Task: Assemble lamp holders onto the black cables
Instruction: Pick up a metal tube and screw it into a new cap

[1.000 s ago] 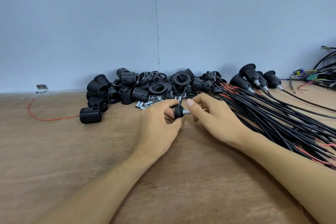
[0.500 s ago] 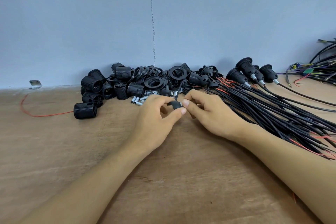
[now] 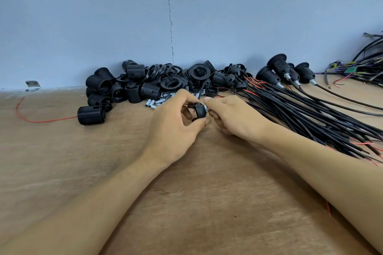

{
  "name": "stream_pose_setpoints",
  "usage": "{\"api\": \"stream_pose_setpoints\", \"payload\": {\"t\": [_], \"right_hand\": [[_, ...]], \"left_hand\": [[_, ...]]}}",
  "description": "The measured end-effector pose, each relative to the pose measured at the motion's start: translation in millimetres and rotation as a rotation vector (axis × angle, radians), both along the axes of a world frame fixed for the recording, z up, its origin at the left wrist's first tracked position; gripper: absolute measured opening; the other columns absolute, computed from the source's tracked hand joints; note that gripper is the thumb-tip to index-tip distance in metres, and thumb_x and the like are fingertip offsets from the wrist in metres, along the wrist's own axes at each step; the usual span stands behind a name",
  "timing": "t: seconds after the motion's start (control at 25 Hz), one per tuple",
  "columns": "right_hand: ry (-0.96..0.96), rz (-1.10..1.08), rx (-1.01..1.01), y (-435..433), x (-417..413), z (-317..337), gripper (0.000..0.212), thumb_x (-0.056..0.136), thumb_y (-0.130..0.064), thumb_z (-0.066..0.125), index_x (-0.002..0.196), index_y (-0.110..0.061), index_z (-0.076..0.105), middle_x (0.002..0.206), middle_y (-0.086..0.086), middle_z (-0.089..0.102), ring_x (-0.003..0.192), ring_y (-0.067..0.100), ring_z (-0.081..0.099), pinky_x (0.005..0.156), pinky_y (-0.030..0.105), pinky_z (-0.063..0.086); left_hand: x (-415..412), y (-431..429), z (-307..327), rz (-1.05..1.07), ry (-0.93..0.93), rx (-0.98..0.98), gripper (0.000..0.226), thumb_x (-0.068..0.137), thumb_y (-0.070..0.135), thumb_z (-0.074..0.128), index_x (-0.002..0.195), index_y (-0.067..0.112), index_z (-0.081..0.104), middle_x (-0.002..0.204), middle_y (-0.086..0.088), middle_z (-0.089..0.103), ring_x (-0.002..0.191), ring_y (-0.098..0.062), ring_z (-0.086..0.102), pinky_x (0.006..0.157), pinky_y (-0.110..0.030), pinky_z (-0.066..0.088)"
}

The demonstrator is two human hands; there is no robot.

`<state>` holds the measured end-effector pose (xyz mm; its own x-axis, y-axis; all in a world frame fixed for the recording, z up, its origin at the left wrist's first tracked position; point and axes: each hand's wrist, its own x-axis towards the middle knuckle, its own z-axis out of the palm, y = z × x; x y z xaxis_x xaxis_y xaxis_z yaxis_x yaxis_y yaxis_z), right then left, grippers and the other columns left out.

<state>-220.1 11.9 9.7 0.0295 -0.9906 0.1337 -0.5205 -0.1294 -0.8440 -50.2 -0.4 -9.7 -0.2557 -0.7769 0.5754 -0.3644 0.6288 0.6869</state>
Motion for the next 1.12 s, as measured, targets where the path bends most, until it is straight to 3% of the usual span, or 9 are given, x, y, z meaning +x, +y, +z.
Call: {"api": "stream_pose_setpoints", "payload": {"t": [0.12,0.24,0.36,0.6,0.68,0.76,1.0,1.08,1.12], "right_hand": [[0.035,-0.025,-0.046,4.4,2.7,1.7,0.055,0.101,-0.05,0.042,0.057,-0.018,0.041,0.045,-0.012,0.04,0.043,0.005,0.032,0.058,0.032,0.027],[0.139,-0.017,-0.283,11.9,1.3,1.7,0.049,0.106,-0.038,0.043,0.07,-0.005,0.046,0.058,-0.007,0.047,0.055,0.004,0.038,0.059,0.03,0.033],[0.171,0.026,-0.404,14.5,-3.2,3.4,0.037,0.106,-0.03,0.046,0.078,-0.008,0.054,0.063,-0.006,0.053,0.058,0.005,0.04,0.058,0.022,0.033],[0.202,0.024,-0.427,13.9,-3.3,1.0,0.029,0.104,-0.034,0.049,0.083,-0.016,0.057,0.063,-0.012,0.047,0.059,0.004,0.042,0.056,0.017,0.032],[0.175,0.015,-0.386,11.8,-3.1,0.9,0.036,0.105,-0.034,0.048,0.077,-0.012,0.053,0.062,-0.012,0.044,0.059,0.004,0.04,0.057,0.018,0.033],[0.145,-0.012,-0.309,10.4,-1.4,1.8,0.045,0.105,-0.038,0.045,0.069,-0.012,0.046,0.059,-0.012,0.041,0.056,0.004,0.036,0.055,0.019,0.031],[-0.004,-0.061,0.01,5.2,2.8,6.4,0.054,0.102,-0.047,0.041,0.054,-0.022,0.034,0.047,-0.012,0.031,0.047,0.01,0.026,0.056,0.031,0.023],[-0.074,-0.075,0.058,8.0,6.3,8.5,0.056,0.101,-0.049,0.04,0.052,-0.021,0.038,0.047,-0.011,0.036,0.045,0.011,0.03,0.055,0.031,0.026],[0.002,-0.117,0.021,9.4,6.0,8.2,0.057,0.101,-0.051,0.037,0.055,-0.018,0.042,0.049,-0.01,0.043,0.046,0.011,0.036,0.056,0.031,0.031]], "left_hand": [[-0.4,0.8,0.1,0.037,-0.004,-0.046,0.033,0.075,0.028,0.088,0.093,0.035,0.062,0.087,0.024,0.066,0.069,0.0,0.059,0.062,-0.011,0.043],[-1.4,4.5,3.3,-0.011,0.061,0.053,0.012,0.085,0.042,0.077,0.092,0.035,0.069,0.081,0.022,0.071,0.069,-0.003,0.066,0.06,-0.012,0.047],[-0.6,6.7,7.4,-0.09,0.111,0.145,0.03,0.091,0.056,0.058,0.085,0.032,0.074,0.075,0.015,0.074,0.064,-0.004,0.067,0.059,-0.017,0.05],[2.9,3.2,12.5,-0.212,0.278,0.455,0.034,0.097,0.05,0.061,0.074,0.029,0.075,0.078,-0.003,0.076,0.057,-0.016,0.065,0.053,-0.021,0.047],[1.1,3.2,11.7,-0.204,0.29,0.483,0.024,0.091,0.049,0.068,0.08,0.029,0.076,0.08,0.0,0.077,0.06,-0.012,0.065,0.054,-0.019,0.047],[-1.8,4.1,9.7,-0.163,0.281,0.395,0.011,0.085,0.039,0.077,0.089,0.03,0.074,0.081,0.01,0.076,0.066,-0.004,0.065,0.06,-0.016,0.049],[-2.9,7.9,7.0,0.001,0.024,-0.045,0.036,0.076,0.02,0.087,0.091,0.039,0.06,0.088,0.033,0.06,0.075,0.003,0.056,0.068,-0.008,0.04],[-3.4,8.4,6.3,0.039,-0.004,-0.102,0.037,0.075,0.022,0.087,0.091,0.04,0.06,0.092,0.037,0.059,0.084,0.004,0.057,0.072,-0.007,0.039],[-4.1,8.4,4.8,0.043,0.017,-0.077,0.035,0.074,0.024,0.088,0.09,0.039,0.061,0.091,0.035,0.061,0.082,0.003,0.059,0.071,-0.006,0.04]]}}
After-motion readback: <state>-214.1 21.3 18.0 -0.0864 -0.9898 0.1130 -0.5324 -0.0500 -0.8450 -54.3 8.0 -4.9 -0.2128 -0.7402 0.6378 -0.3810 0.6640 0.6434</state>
